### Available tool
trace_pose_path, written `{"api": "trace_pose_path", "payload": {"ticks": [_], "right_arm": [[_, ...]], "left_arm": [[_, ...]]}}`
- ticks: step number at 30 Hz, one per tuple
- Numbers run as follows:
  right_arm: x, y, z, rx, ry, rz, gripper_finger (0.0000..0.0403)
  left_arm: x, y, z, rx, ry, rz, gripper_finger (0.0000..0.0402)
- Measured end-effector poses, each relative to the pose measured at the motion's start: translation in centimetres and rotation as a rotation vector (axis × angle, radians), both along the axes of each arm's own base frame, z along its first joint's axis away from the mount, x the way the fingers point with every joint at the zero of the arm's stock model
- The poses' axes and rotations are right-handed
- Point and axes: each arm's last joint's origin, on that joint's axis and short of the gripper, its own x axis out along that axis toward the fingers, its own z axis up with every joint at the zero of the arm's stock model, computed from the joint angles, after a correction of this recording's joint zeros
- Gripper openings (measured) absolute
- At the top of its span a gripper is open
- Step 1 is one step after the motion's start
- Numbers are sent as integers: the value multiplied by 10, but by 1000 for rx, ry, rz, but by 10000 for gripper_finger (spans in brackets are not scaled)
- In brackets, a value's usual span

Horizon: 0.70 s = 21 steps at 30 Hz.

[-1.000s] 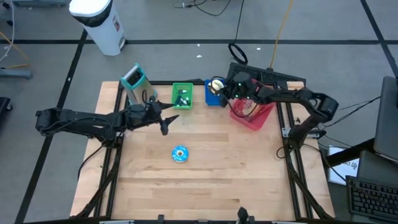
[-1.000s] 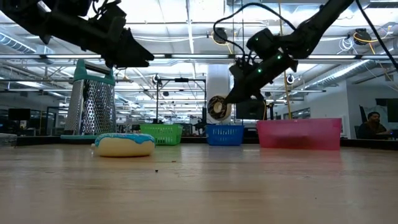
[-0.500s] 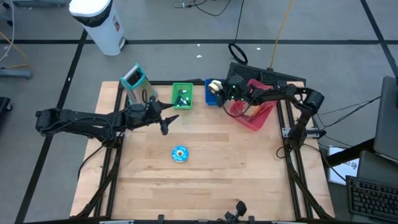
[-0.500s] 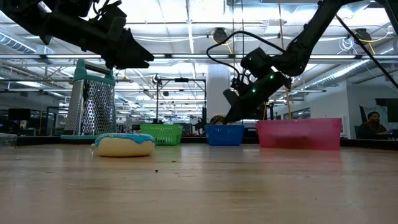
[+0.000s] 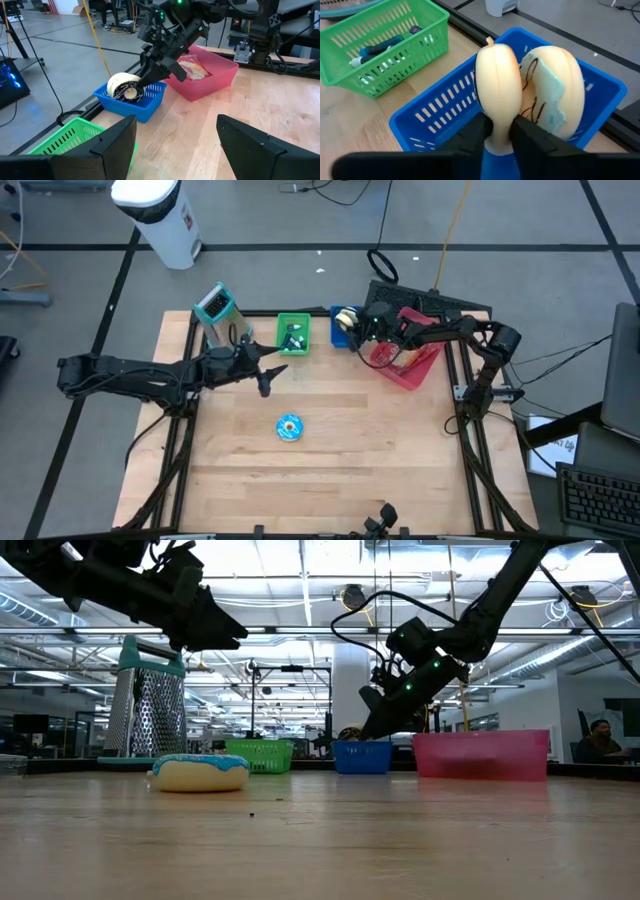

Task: Pick & Place Food Item
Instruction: Put the black donut into the blue bin

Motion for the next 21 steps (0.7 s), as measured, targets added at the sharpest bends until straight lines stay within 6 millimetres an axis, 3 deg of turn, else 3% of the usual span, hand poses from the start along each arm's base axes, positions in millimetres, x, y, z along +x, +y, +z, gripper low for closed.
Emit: {"api": "trace_pose_path", "payload": {"ticks": [10,21], "right_arm": [[0,0,0,-34,20,21,158],[10,12,4,-239,142,-47,159]], "left_arm": [[0,0,0,-2,-1,1,278],[0,0,0,-5,-2,1,278]]}}
